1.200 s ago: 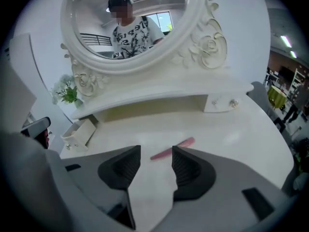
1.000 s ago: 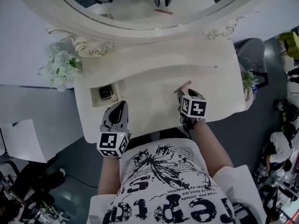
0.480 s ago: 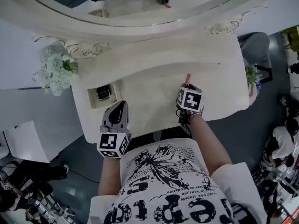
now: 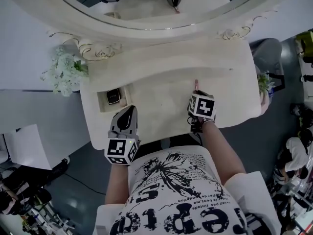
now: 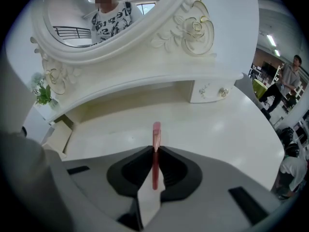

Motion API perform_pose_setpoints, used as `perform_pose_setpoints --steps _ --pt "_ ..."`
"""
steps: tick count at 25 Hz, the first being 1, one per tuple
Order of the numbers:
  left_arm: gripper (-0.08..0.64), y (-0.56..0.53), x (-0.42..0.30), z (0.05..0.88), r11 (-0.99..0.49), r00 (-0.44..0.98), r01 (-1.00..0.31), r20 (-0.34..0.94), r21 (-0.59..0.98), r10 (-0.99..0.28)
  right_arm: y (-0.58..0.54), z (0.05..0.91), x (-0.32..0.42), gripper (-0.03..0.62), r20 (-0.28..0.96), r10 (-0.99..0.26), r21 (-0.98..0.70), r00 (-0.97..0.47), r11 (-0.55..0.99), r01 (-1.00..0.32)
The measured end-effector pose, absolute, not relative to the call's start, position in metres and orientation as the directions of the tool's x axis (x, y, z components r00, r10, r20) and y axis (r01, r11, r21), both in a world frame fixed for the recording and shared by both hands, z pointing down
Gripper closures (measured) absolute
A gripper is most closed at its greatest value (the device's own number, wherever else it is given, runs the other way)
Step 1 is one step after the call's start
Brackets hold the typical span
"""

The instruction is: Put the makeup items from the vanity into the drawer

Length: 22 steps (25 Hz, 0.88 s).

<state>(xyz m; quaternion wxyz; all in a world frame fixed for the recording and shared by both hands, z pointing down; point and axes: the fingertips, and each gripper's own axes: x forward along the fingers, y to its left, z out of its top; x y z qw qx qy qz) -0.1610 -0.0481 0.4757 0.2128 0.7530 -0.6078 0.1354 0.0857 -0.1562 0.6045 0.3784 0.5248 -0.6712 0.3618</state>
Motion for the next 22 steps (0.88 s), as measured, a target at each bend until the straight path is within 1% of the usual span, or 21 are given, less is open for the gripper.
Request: perform_pose_setpoints --steps 5,12,18,22 --pt "0.539 -0.040 -0.168 0.466 -0.161 0.212 -0.975 0.431 0.151 -0.877 -0.150 0.576 0.051 0.537 0.852 -0.434 -0.185 -0.293 0.275 -0.944" --pt "0.540 -0.010 -0.210 0.445 -0.084 0.128 -0.988 0.389 0.129 -0.912 -0.130 0.529 -0.039 0.538 0.774 -0.415 -0.240 -0.478 0.506 -0.828" --pt "0.540 0.023 -0.264 0.432 0.006 0.028 -0.996 0.362 0.094 -0.932 -0.096 0.504 -0.140 0.538 0.727 -0.319 -0.261 -0.607 0.690 -0.675" --pt "0.540 0.045 -0.299 0.431 0.068 -0.029 -0.993 0.355 0.097 -0.934 -0.073 0.507 -0.196 0.538 0.746 -0.234 -0.240 -0.624 0.779 -0.579"
